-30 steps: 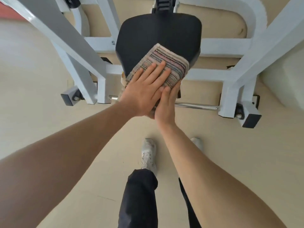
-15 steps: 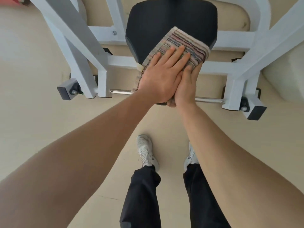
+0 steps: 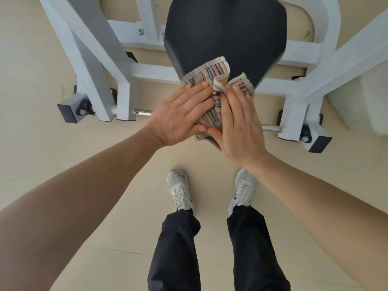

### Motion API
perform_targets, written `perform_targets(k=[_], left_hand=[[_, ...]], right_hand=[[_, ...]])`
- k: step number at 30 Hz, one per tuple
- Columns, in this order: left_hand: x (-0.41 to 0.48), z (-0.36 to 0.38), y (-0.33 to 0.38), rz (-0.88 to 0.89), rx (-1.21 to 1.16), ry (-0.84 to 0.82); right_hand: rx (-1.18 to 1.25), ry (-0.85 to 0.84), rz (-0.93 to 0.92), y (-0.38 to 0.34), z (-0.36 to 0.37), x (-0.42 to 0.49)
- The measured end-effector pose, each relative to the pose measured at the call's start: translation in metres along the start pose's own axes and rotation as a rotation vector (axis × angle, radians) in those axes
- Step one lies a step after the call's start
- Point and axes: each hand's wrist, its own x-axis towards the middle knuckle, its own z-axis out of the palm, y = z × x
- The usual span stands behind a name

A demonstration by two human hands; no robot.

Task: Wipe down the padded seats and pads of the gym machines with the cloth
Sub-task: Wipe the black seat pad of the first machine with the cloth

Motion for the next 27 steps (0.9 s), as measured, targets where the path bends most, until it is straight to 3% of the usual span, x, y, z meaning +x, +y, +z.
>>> perform_targets(k=[7, 14, 17, 24, 27], left_hand=[[0.010, 0.000, -0.043, 0.113, 0.053, -0.075], [0.024, 0.000, -0.079, -0.041, 0.157, -0.108], [0.019, -0.005, -0.061, -0.108, 0.077, -0.158], [0.000, -0.018, 0.017, -0.156, -0.082, -0.143], [0.011, -0.005, 0.064, -0.315, -0.071, -0.081]], right_hand=[[-0.192, -0.046, 0.139, -0.040, -0.003, 0.025], [-0.116, -0.188, 0.269, -0.076, 0.003, 0.081], [-0.061, -0.138, 0.190, -0.060, -0.003, 0.069], [-0.033, -0.032, -0.252, 0.026, -0.011, 0.008], [-0.037, -0.039, -0.260, 0.066, -0.002, -0.004]])
